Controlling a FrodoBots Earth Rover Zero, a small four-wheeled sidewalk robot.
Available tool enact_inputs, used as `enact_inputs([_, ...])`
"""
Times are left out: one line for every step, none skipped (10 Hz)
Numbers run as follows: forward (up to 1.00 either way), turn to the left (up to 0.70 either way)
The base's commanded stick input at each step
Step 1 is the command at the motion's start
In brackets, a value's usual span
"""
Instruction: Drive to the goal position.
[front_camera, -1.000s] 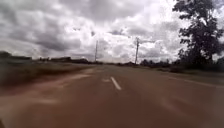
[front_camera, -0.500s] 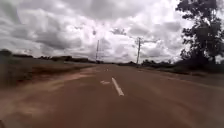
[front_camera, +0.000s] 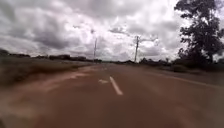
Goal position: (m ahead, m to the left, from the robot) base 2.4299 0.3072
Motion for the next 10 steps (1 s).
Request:
enact_inputs([1.0, 0.0])
enact_inputs([1.0, 0.0])
enact_inputs([1.0, 0.0])
enact_inputs([1.0, 0.0])
enact_inputs([1.0, 0.0])
enact_inputs([1.0, 0.0])
enact_inputs([1.0, 0.0])
enact_inputs([1.0, 0.0])
enact_inputs([1.0, 0.0])
enact_inputs([1.0, 0.0])
